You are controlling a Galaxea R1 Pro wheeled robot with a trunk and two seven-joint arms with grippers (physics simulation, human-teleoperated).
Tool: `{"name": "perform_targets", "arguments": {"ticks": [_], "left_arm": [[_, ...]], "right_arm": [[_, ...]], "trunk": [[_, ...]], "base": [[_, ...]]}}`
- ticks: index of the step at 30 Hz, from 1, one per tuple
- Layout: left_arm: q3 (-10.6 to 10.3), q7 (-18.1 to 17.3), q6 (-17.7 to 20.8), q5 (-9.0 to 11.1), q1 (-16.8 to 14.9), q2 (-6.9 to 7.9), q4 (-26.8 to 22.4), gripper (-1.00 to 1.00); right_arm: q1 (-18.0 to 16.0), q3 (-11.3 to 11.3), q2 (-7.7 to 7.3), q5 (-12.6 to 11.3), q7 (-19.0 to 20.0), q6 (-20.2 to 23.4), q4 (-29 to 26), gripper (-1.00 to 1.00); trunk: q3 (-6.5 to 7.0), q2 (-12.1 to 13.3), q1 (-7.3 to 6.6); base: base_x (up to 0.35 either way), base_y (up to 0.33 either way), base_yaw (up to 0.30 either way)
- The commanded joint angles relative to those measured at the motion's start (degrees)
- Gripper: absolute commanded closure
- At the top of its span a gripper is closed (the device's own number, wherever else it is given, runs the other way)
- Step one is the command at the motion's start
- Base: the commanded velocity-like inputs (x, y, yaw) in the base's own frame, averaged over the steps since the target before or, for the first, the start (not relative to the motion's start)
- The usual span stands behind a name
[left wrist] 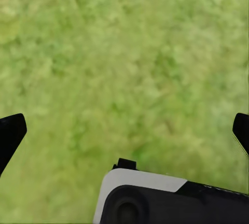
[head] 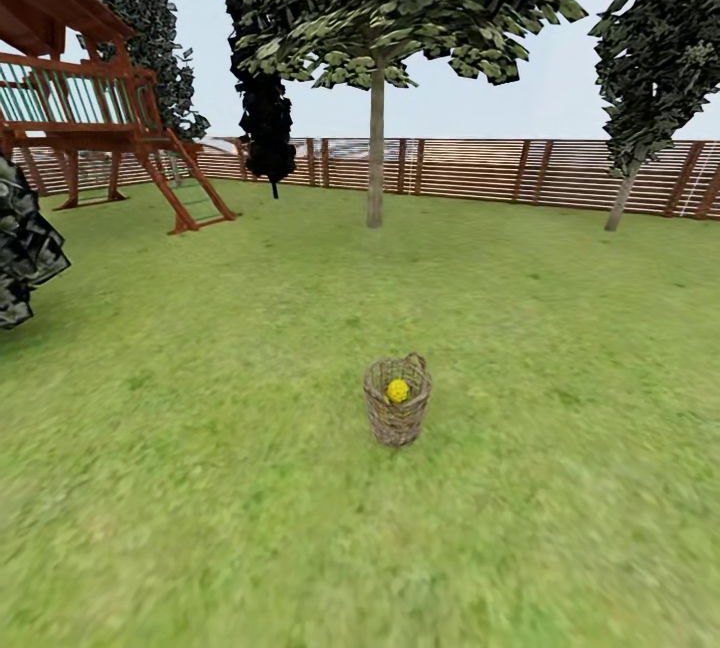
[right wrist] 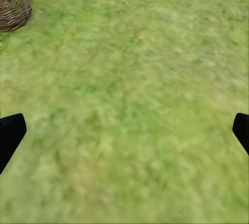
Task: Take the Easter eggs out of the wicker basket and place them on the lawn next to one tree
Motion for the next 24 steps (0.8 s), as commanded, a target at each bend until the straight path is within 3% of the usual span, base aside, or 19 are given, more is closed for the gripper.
{"name": "perform_targets", "arguments": {"ticks": [1,24], "left_arm": [[0.1,0.0,-0.2,0.0,0.0,-0.01,0.0,-1.00],[0.2,0.0,-0.3,0.0,0.0,0.32,-0.1,-1.00]], "right_arm": [[-0.1,-0.4,0.01,0.2,0.1,-0.2,0.0,-1.00],[-0.1,-0.4,0.02,0.3,0.1,-0.3,0.0,-1.00]], "trunk": [[-0.12,-0.1,0.07],[-0.12,-0.1,0.07]], "base": [[0.334,0.000,0.000],[0.334,0.000,0.000]]}}
